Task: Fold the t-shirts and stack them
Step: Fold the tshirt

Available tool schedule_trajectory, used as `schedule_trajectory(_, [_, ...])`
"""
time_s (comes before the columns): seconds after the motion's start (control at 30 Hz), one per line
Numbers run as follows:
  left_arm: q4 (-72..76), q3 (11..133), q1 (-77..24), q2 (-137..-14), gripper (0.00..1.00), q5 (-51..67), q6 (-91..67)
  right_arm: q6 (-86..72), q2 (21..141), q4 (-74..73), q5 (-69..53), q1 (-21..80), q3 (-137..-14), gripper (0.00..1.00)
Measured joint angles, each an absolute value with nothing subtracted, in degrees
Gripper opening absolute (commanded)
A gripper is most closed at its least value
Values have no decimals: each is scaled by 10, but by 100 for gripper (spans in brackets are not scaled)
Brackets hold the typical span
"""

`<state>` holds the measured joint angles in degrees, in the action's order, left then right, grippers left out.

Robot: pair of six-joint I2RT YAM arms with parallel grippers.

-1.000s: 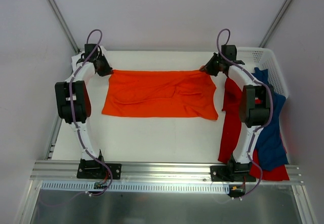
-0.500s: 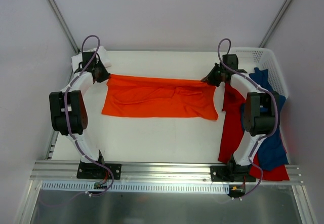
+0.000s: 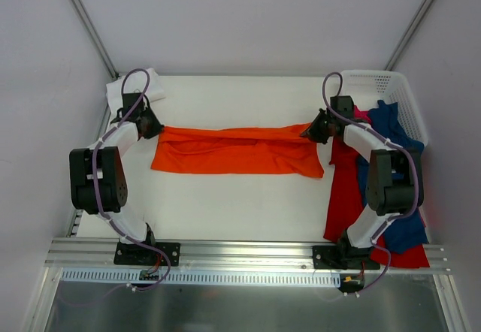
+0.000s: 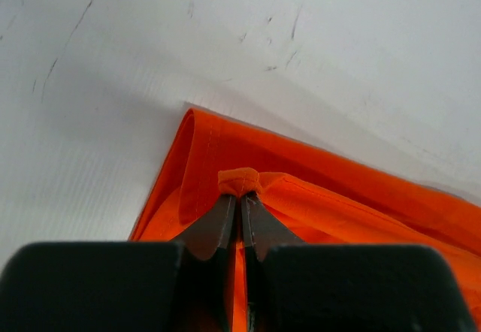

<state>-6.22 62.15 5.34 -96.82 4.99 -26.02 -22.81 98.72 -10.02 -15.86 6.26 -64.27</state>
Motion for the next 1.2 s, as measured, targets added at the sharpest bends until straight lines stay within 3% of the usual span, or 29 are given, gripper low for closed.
schedule_trajectory(0.33, [-62,567,53,-940,0,39,-255,-226,935,-88,-145,72,-566,1])
schedule_trajectory(0.37, [-62,564,53,-940,4,38,-254,-225,929,-88,-143,73,-558,7])
schedule_trajectory(0.4, [-63,561,53,-940,22,38,-251,-225,925,-87,-141,74,-551,51])
schedule_trajectory(0.43, [-63,559,53,-940,32,38,-245,-226,922,-85,-138,75,-543,75])
schedule_trajectory(0.47, [-64,557,53,-940,49,34,-243,-224,921,-84,-134,75,-536,95])
schedule_trajectory(0.5, [-63,557,54,-940,55,25,-240,-220,921,-84,-128,75,-531,99])
schedule_trajectory(0.6, [-64,552,54,-937,67,-6,-246,-218,917,-84,-112,75,-507,100])
schedule_trajectory(0.67, [-64,542,57,-927,70,-27,-250,-218,908,-84,-106,75,-494,99])
schedule_trajectory(0.8, [-66,511,57,-869,70,-65,-265,-216,861,-93,-91,75,-473,99])
schedule_trajectory(1.0, [-19,451,44,-674,72,-79,-293,-214,745,-133,-72,77,-471,99])
schedule_trajectory(1.2, [89,443,-1,-599,76,24,-304,-211,585,-201,-51,86,-480,100])
